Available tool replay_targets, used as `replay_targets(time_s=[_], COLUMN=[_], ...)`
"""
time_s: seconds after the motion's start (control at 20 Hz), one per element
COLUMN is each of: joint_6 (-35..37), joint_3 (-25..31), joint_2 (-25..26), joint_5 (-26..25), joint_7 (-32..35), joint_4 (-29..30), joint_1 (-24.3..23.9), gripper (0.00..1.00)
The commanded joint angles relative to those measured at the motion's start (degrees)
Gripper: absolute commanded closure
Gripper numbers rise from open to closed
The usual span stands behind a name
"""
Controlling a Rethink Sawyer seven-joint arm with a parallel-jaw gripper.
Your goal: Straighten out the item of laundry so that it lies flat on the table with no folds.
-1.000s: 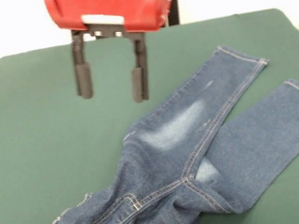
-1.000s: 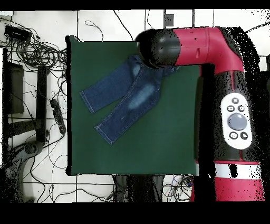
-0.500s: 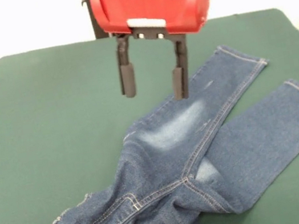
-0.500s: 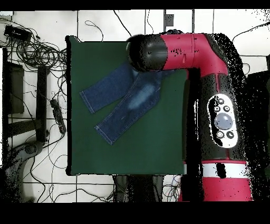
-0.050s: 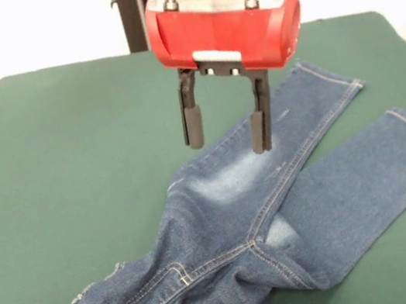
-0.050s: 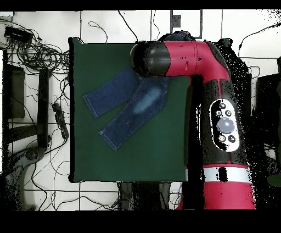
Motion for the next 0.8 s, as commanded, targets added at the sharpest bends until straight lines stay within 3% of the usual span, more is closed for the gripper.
replay_targets(time_s=[0.05, 0.8], joint_6=[-2.4, -2.6], joint_3=[-2.3, -7.6], joint_2=[4.8, 6.1], joint_5=[4.1, 9.5], joint_7=[15.0, 15.2], joint_4=[10.5, 9.7], joint_1=[3.2, 7.1], gripper=[0.00, 0.00])
